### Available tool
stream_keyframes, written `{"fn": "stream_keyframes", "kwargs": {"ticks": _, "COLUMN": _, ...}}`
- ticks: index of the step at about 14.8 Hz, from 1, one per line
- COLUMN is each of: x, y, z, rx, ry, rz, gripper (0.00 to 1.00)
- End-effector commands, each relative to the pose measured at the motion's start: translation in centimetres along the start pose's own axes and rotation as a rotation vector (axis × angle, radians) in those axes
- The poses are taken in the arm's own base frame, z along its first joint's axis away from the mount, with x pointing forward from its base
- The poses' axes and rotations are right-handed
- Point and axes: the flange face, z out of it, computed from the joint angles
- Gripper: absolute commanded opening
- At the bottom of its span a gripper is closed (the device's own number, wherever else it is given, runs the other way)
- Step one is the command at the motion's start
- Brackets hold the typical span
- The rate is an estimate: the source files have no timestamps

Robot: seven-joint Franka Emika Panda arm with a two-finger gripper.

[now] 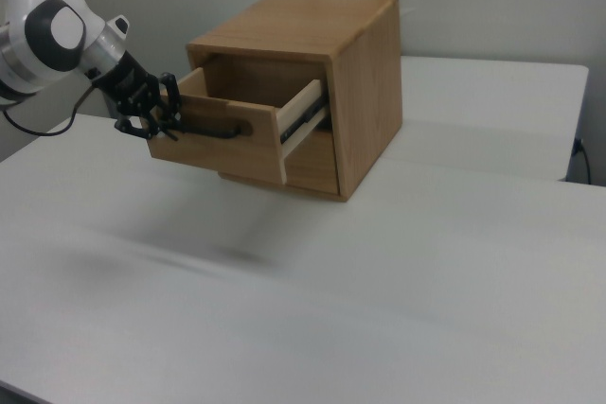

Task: Open the drawer by sliding it
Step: 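Pull the handle outward, sliding the upper drawer open, then release the handle and lift the gripper away from the drawer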

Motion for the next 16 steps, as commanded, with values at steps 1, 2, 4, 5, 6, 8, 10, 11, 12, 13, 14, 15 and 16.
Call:
{"fn": "stream_keyframes", "kwargs": {"ticks": 1, "x": -0.9, "y": -0.7, "z": -3.2, "rx": 0.007, "ry": 0.021, "rz": 0.052, "gripper": 0.61}}
{"fn": "stream_keyframes", "kwargs": {"ticks": 2, "x": -0.7, "y": -0.7, "z": -3.3, "rx": 0.016, "ry": 0.034, "rz": 0.074, "gripper": 0.87}}
{"fn": "stream_keyframes", "kwargs": {"ticks": 4, "x": -0.6, "y": -0.3, "z": -4.0, "rx": 0.021, "ry": 0.056, "rz": 0.130, "gripper": 1.00}}
{"fn": "stream_keyframes", "kwargs": {"ticks": 5, "x": -0.7, "y": -0.3, "z": -4.1, "rx": 0.020, "ry": 0.058, "rz": 0.134, "gripper": 1.00}}
{"fn": "stream_keyframes", "kwargs": {"ticks": 6, "x": -0.8, "y": -0.2, "z": -4.3, "rx": 0.018, "ry": 0.062, "rz": 0.142, "gripper": 1.00}}
{"fn": "stream_keyframes", "kwargs": {"ticks": 8, "x": -1.8, "y": 0.8, "z": -6.3, "rx": 0.037, "ry": 0.082, "rz": 0.229, "gripper": 1.00}}
{"fn": "stream_keyframes", "kwargs": {"ticks": 10, "x": -2.1, "y": 1.0, "z": -7.7, "rx": 0.137, "ry": 0.095, "rz": 0.367, "gripper": 1.00}}
{"fn": "stream_keyframes", "kwargs": {"ticks": 11, "x": -2.7, "y": 1.3, "z": -8.2, "rx": 0.179, "ry": 0.095, "rz": 0.454, "gripper": 1.00}}
{"fn": "stream_keyframes", "kwargs": {"ticks": 12, "x": -3.3, "y": 1.6, "z": -8.9, "rx": 0.220, "ry": 0.091, "rz": 0.556, "gripper": 1.00}}
{"fn": "stream_keyframes", "kwargs": {"ticks": 13, "x": -3.9, "y": 2.1, "z": -10.0, "rx": 0.273, "ry": 0.084, "rz": 0.717, "gripper": 1.00}}
{"fn": "stream_keyframes", "kwargs": {"ticks": 14, "x": -4.5, "y": 2.2, "z": -10.0, "rx": 0.309, "ry": 0.057, "rz": 0.821, "gripper": 1.00}}
{"fn": "stream_keyframes", "kwargs": {"ticks": 15, "x": -5.2, "y": 2.2, "z": -9.8, "rx": 0.330, "ry": 0.025, "rz": 0.910, "gripper": 1.00}}
{"fn": "stream_keyframes", "kwargs": {"ticks": 16, "x": -5.9, "y": 2.2, "z": -9.6, "rx": 0.347, "ry": -0.015, "rz": 0.983, "gripper": 1.00}}
